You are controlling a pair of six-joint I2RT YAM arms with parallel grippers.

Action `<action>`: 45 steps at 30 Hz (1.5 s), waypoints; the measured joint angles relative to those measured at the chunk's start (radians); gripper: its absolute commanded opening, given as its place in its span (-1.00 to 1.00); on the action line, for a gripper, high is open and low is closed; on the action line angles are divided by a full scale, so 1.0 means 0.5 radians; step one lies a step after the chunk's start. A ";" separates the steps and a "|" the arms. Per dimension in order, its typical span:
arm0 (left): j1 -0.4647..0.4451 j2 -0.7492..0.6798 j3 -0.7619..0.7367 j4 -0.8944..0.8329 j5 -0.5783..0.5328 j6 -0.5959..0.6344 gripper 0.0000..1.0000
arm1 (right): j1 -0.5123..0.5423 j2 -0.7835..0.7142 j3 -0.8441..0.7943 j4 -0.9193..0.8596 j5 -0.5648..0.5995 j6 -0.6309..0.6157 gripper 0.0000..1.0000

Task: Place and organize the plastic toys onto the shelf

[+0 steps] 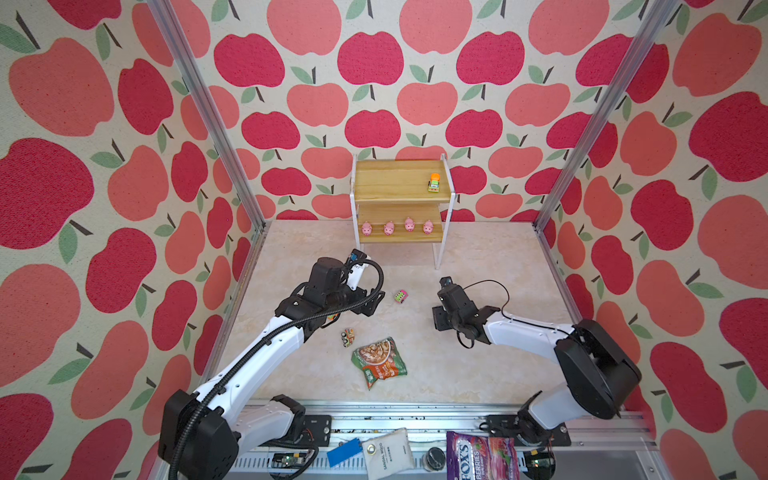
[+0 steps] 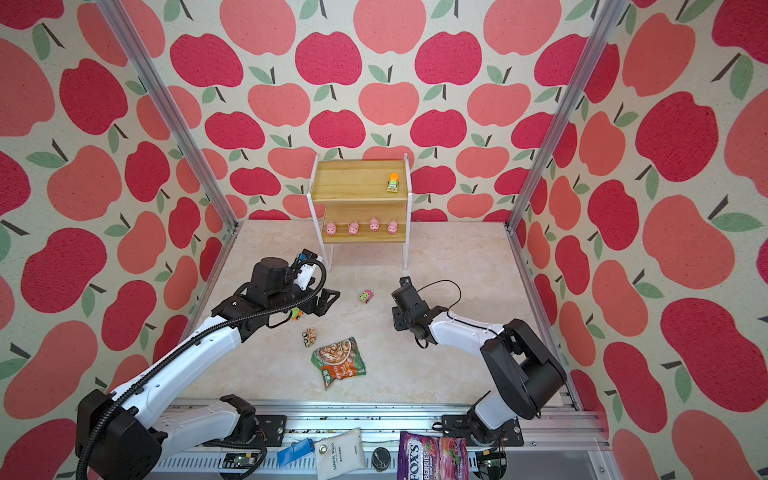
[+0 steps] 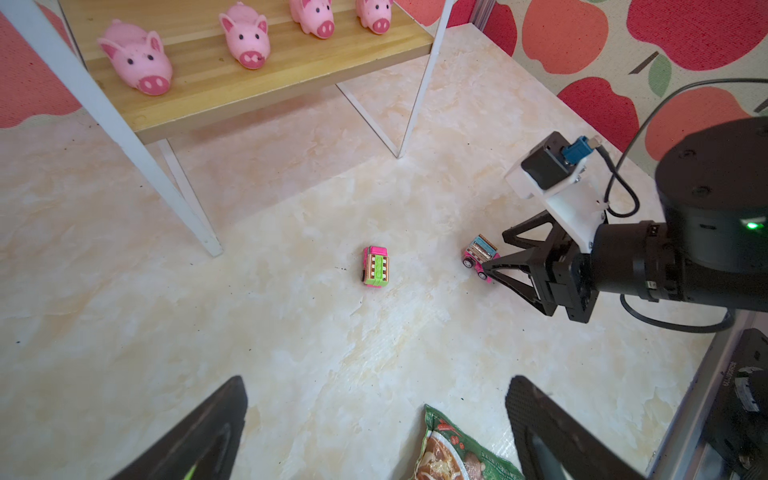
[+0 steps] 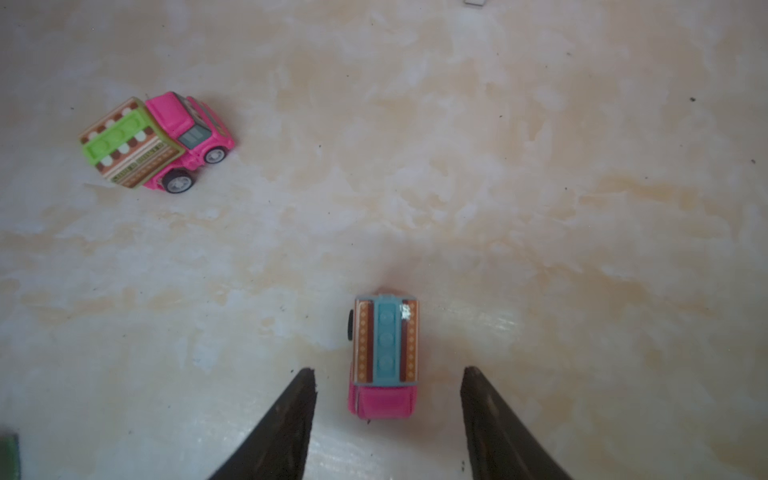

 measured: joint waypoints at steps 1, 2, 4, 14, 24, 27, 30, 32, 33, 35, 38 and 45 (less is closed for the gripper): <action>0.000 0.000 0.000 0.000 0.000 0.002 0.98 | 0.021 -0.048 -0.080 0.071 0.019 0.000 0.21; -0.002 0.000 0.000 0.000 0.000 0.002 0.98 | 0.042 -0.091 -0.158 0.150 0.036 -0.001 0.20; -0.004 0.000 0.000 0.000 0.000 0.002 0.98 | 0.059 -0.154 -0.288 0.301 0.055 -0.001 0.21; -0.008 0.000 0.000 0.001 0.000 0.002 0.98 | 0.060 -0.140 -0.645 1.057 0.047 -0.060 0.13; -0.007 0.000 0.000 0.000 -0.002 0.003 0.98 | 0.053 0.091 -0.645 1.395 0.015 -0.106 -0.03; -0.008 0.000 0.000 0.000 -0.001 0.003 0.98 | 0.040 0.111 -0.644 1.422 0.008 -0.110 -0.11; -0.007 0.000 0.000 0.000 -0.001 0.003 0.98 | 0.027 0.127 -0.644 1.433 -0.001 -0.121 -0.20; -0.007 0.001 0.000 0.000 -0.001 0.003 0.98 | 0.022 0.136 -0.644 1.436 -0.008 -0.121 -0.24; -0.007 0.001 0.000 0.000 -0.001 0.003 0.98 | 0.014 0.142 -0.644 1.440 -0.009 -0.121 -0.25; -0.007 0.001 0.000 0.000 -0.001 0.003 0.98 | 0.009 0.153 -0.643 1.447 -0.018 -0.122 -0.27; -0.007 0.001 0.000 0.000 -0.001 0.003 0.98 | 0.005 0.163 -0.642 1.457 -0.024 -0.125 -0.37; -0.007 0.001 0.000 0.000 -0.001 0.003 0.98 | -0.024 0.183 -0.620 1.484 -0.057 -0.137 -0.58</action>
